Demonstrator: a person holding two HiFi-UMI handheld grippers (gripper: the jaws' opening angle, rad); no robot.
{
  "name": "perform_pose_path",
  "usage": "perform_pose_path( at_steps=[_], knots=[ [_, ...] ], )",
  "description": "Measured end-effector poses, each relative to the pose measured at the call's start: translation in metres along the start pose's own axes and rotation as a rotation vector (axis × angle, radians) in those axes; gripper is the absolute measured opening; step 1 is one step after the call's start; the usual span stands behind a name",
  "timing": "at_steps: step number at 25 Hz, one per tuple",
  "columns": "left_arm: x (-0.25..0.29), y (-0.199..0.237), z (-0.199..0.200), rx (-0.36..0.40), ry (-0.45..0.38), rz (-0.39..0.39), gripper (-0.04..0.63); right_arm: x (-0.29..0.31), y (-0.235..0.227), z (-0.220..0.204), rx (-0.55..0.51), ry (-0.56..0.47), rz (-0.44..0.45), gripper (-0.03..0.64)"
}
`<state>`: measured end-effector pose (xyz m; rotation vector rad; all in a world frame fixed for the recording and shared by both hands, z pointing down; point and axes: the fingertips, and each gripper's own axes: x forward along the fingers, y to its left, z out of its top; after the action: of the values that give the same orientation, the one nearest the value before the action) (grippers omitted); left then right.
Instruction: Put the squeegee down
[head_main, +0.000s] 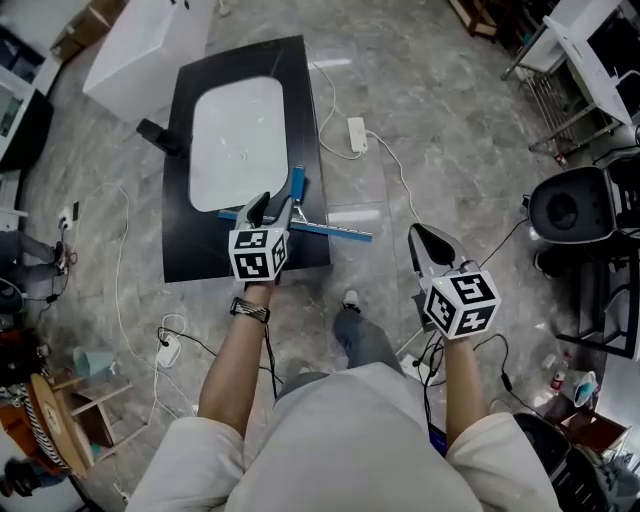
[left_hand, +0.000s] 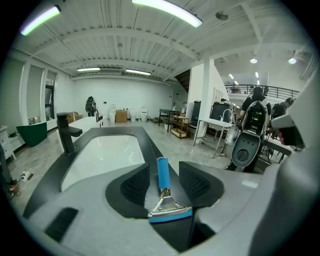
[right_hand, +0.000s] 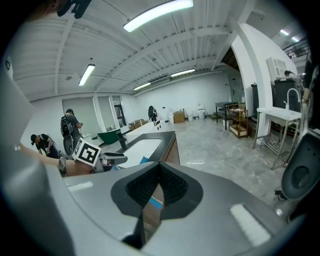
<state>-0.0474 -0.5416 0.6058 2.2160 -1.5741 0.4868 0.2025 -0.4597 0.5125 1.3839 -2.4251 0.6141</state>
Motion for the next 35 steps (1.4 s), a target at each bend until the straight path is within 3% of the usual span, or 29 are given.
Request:
perform_pose_path(
  at_steps=[5,12,21,35],
  knots=[
    [-0.046,-0.005,0.004,0.032,-0.037,-0.041,0.152,-0.022,0.035,0.022,-0.047,-0.071,-0.006,0.006],
    [-0.126,-0.007,0.012,0.019,-0.107,-0.11,0.086,-0.053,0.097,0.032,-0.051,-0.138,0.003,0.006],
    [-0.232,0.007,0.001,0.046,-0.135,-0.097,0.007,-0.095,0.184,0.029,-0.079,-0.168,0.022,0.006],
    [-0.373,0.0,-0.009,0.091,-0.221,-0.128,0.006,-0.168,0.279,0.016,-0.105,-0.23,0.022,0.006]
  ],
)
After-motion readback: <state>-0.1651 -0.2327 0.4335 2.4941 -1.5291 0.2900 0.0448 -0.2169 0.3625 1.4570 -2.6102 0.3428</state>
